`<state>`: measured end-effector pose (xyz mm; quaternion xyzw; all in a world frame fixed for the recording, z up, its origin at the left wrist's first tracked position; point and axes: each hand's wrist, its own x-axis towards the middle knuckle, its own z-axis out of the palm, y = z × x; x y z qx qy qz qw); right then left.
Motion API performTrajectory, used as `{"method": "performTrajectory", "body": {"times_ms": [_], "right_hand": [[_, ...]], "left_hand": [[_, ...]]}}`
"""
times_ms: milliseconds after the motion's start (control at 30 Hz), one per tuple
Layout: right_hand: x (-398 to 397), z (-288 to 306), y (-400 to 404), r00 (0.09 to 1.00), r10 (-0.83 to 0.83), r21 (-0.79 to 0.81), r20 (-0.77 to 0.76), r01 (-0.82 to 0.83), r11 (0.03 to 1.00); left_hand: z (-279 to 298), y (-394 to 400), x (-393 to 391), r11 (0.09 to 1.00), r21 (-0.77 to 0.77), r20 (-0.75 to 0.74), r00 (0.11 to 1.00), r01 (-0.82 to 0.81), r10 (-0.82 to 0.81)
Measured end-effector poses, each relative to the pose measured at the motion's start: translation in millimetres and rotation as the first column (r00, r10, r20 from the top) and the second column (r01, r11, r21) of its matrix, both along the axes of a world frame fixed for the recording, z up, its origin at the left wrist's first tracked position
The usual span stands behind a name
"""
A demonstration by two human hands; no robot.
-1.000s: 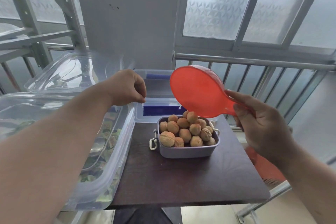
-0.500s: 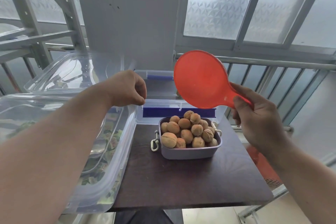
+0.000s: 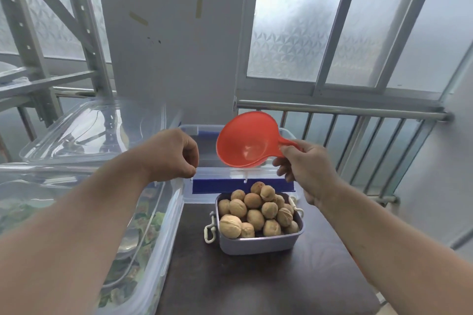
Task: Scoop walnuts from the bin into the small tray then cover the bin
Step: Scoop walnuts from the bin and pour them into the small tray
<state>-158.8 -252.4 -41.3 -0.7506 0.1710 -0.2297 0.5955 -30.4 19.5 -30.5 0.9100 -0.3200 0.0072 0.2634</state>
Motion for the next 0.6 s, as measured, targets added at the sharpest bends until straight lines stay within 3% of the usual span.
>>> {"method": "performTrajectory", "body": {"times_ms": [333,600], "right_hand": [[41,13,15,0.988,0.056,0.398,-0.144,0.007,0.917],[47,12,13,0.978,0.121,0.472,-0.173,-0.025,0.881]], "left_hand": [[-4,-5,1,0.998,-0.047,0.066,0.997,0.041,-0.037],[-4,-7,2,0.998,-0.047,0.075,0.997,0.029,-0.025]]}}
